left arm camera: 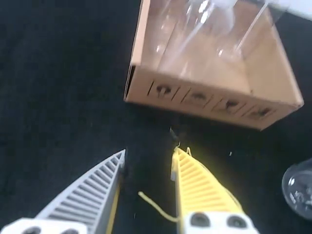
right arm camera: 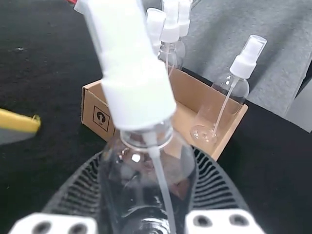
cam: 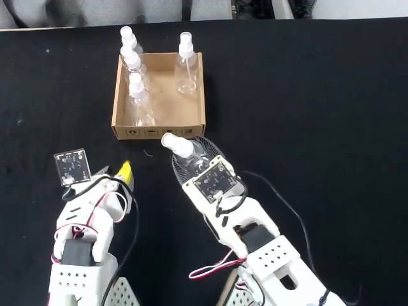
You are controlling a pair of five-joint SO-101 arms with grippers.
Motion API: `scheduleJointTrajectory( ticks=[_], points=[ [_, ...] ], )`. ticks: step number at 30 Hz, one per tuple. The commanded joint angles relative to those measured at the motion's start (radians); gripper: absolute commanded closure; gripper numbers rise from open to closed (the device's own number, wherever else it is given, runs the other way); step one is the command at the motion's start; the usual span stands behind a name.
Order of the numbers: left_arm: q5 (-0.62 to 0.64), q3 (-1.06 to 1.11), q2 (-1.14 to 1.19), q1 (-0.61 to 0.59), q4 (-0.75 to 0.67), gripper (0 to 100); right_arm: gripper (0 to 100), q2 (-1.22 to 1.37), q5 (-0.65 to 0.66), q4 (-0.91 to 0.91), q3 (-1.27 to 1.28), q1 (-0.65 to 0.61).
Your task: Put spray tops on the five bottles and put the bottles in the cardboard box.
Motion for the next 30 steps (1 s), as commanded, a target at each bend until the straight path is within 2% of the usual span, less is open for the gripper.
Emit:
scheduleJointTrajectory(
  ticks=[1, 8, 20, 27, 30],
  points=[
    [-0.014, 0.024, -0.009, -0.012, 0.057, 86, 91.7, -0.038, -0.006, -0.008, 0.001, 0.026],
    [-0.158, 0.024, -0.008, -0.010, 0.232, 86, 91.7, -0.038, -0.006, -0.006, 0.001, 0.026],
    [-0.169, 0.024, -0.008, -0.012, 0.404, 86, 91.7, -0.038, -0.006, 0.000, 0.001, 0.026],
    [-0.169, 0.024, -0.005, -0.012, 0.411, 87, 91.7, -0.038, -0.006, 0.002, 0.001, 0.026],
    [-0.169, 0.024, -0.006, -0.010, 0.408, 96, 91.7, -0.038, -0.006, 0.002, 0.001, 0.026]
  ],
)
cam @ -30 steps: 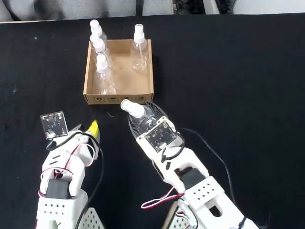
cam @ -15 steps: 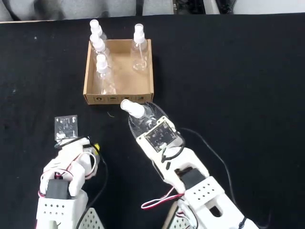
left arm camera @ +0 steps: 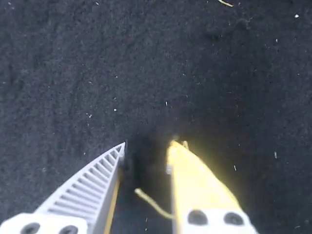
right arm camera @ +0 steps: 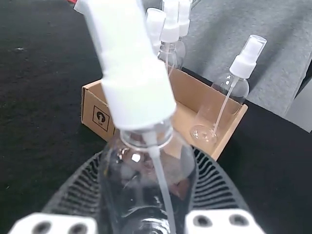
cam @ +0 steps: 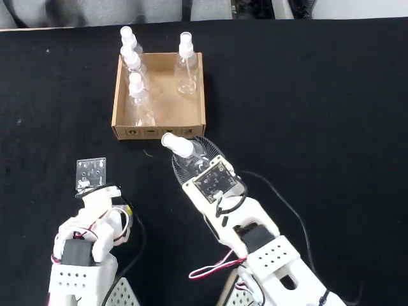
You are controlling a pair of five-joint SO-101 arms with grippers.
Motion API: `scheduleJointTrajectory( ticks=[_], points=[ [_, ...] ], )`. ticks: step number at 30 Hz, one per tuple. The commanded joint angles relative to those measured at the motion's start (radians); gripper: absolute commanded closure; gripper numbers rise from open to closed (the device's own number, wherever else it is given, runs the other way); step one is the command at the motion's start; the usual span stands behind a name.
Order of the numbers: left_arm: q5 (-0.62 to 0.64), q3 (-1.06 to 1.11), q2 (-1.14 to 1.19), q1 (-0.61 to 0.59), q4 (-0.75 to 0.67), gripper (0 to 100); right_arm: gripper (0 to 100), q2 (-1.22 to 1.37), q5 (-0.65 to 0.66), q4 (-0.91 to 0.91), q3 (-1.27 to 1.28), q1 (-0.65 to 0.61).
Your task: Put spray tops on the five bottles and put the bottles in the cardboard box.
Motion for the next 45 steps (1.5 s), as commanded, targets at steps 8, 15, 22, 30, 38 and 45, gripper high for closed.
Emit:
scheduleJointTrajectory(
  ticks=[8, 15, 22, 30, 38, 45],
  points=[
    [-0.014, 0.024, -0.003, -0.010, 0.006, 97, 91.7, -0.038, -0.006, 0.002, 0.001, 0.026],
    [-0.011, 0.024, -0.008, -0.010, 0.006, 97, 91.7, -0.038, -0.006, 0.003, 0.001, 0.026],
    [-0.011, 0.024, -0.008, -0.010, 0.006, 97, 91.7, -0.038, 0.000, 0.015, 0.001, 0.026],
    [-0.011, 0.024, -0.008, -0.007, 0.006, 97, 91.7, -0.038, -0.002, 0.014, 0.001, 0.026],
    [-0.011, 0.024, -0.008, -0.008, 0.006, 97, 91.7, -0.038, 0.000, 0.020, 0.001, 0.026],
    [-0.011, 0.024, -0.008, -0.008, 0.006, 97, 91.7, -0.038, 0.000, 0.020, 0.001, 0.026]
  ],
)
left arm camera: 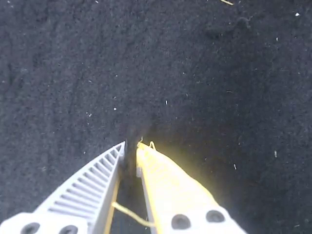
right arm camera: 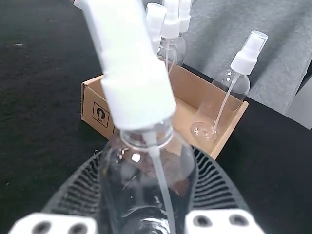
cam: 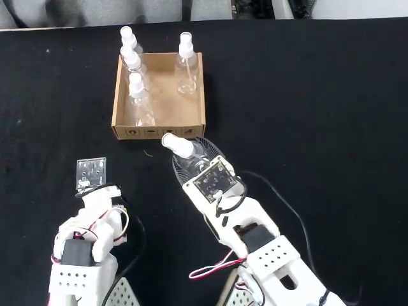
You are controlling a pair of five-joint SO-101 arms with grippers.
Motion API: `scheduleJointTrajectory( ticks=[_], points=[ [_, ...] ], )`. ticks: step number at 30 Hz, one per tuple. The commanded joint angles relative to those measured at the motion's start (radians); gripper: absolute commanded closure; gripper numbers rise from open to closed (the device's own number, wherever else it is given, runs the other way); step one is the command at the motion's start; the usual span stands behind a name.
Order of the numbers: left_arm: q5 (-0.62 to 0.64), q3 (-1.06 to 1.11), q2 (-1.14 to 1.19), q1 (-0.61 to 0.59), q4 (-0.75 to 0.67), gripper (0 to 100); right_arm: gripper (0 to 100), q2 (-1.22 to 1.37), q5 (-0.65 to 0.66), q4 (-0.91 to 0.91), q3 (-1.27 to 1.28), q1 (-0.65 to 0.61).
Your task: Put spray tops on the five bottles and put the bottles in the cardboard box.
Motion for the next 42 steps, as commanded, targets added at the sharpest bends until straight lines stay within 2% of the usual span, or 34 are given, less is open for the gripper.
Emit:
scheduleJointTrajectory(
  ticks=[1, 27, 33, 42],
  points=[
    [-0.011, 0.024, -0.008, -0.008, 0.006, 97, 91.7, -0.038, 0.000, 0.008, 0.001, 0.025],
    [-0.009, 0.024, -0.008, -0.008, 0.006, 97, 91.7, -0.038, 0.000, 0.009, -0.007, 0.026],
    [-0.009, 0.024, -0.008, -0.008, 0.006, 97, 91.7, -0.038, -0.005, 0.011, -0.031, 0.089],
    [-0.009, 0.024, -0.008, -0.008, 0.006, 97, 91.7, -0.039, -0.006, 0.224, -0.136, 0.095]
  ],
)
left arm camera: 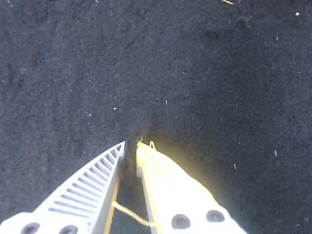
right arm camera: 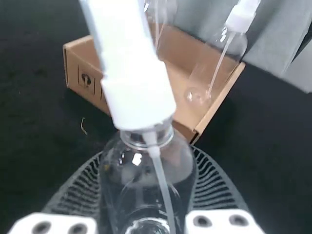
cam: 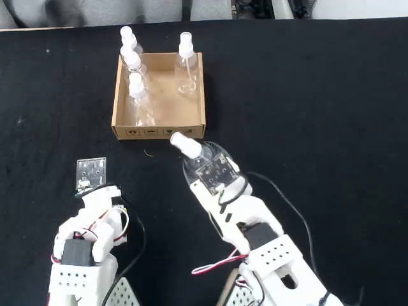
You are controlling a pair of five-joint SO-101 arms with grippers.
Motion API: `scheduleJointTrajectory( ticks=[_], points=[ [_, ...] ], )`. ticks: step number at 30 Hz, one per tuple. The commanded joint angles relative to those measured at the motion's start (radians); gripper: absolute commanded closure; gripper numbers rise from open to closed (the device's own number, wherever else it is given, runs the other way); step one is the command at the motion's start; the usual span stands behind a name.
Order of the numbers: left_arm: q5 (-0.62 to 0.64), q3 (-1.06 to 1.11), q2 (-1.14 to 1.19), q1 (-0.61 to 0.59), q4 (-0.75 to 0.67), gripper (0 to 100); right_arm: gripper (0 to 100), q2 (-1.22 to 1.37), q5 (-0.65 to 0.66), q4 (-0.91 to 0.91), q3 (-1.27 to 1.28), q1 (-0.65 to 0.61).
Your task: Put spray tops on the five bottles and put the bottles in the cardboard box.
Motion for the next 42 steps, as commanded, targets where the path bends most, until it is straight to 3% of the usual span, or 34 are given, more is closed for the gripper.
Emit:
scheduleJointTrajectory(
  ticks=[1, 22, 30, 42],
  points=[
    [-0.009, 0.024, -0.008, -0.008, 0.006, 97, 91.7, -0.039, -0.006, 0.074, -0.117, 0.031],
    [-0.009, 0.024, -0.008, -0.008, 0.006, 97, 91.7, -0.039, -0.008, 0.393, -0.305, 0.031],
    [-0.009, 0.024, -0.008, -0.008, 0.006, 97, 91.7, -0.039, -0.147, 0.499, -0.441, 0.031],
    [-0.009, 0.024, -0.008, -0.008, 0.006, 97, 91.3, -0.039, -0.149, 0.511, -0.544, 0.023]
  ],
)
